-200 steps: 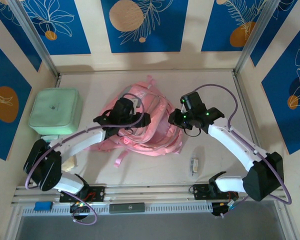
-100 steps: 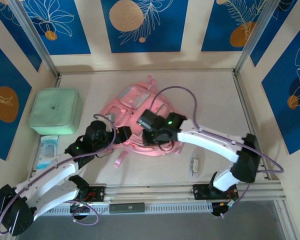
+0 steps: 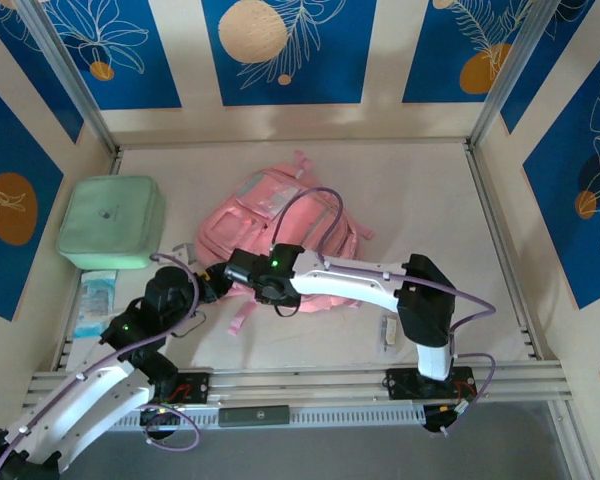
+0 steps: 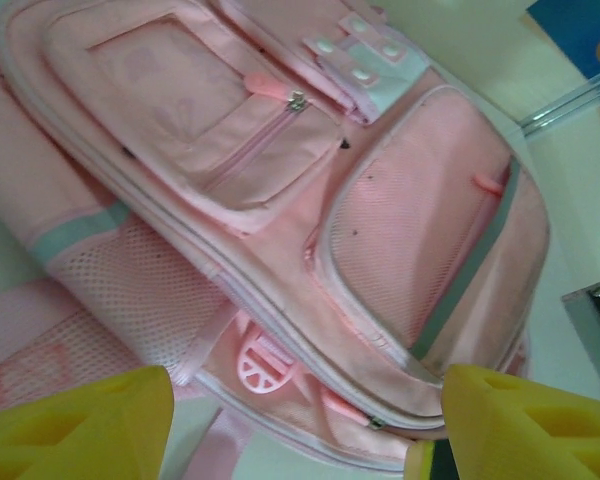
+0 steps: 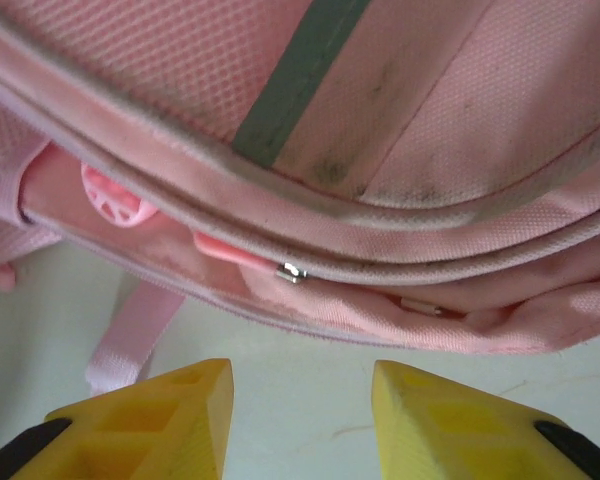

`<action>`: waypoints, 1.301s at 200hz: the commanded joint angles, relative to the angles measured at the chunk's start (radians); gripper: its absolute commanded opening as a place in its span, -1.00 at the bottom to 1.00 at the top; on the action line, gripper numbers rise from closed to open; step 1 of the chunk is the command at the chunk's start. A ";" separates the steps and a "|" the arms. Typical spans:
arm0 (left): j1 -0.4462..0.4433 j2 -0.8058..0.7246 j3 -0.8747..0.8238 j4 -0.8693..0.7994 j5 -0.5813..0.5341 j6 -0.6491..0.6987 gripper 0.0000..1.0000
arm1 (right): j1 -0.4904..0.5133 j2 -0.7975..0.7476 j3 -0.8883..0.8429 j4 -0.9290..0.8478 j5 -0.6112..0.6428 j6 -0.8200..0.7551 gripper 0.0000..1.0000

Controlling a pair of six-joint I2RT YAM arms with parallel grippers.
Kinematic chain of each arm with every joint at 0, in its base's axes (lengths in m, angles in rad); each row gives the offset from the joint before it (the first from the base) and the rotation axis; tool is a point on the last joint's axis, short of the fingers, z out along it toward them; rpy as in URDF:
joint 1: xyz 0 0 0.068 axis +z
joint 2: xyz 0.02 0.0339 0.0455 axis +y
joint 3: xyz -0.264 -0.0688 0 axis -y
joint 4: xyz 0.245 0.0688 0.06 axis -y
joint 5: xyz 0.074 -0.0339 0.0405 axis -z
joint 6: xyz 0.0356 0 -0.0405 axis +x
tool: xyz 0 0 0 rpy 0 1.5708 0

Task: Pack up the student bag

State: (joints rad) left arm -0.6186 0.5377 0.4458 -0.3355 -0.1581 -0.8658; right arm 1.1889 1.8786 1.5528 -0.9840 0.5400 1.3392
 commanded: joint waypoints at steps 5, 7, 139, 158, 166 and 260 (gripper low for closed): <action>0.016 0.008 -0.006 -0.064 -0.020 0.014 0.44 | -0.021 0.005 -0.042 0.001 0.050 0.100 -0.17; 0.017 0.013 -0.006 -0.062 -0.018 0.014 0.45 | -0.025 0.005 -0.045 0.003 0.044 0.098 -0.16; 0.126 0.617 0.032 0.476 0.278 -0.240 0.04 | -0.160 -0.138 -0.224 0.218 0.038 -0.088 -0.17; 0.106 0.644 0.015 0.521 0.260 -0.308 0.02 | -0.166 -0.138 -0.230 0.230 0.023 -0.099 -0.18; 0.096 0.656 0.015 0.534 0.256 -0.325 0.00 | -0.166 -0.139 -0.229 0.233 0.020 -0.105 -0.18; -0.035 0.768 0.011 0.553 0.113 -0.522 -0.21 | -0.188 -0.172 -0.279 0.288 -0.005 -0.123 -0.18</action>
State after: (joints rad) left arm -0.6392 1.2678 0.4683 0.1986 0.0139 -1.3136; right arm 1.0203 1.7473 1.2934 -0.7326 0.5102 1.2182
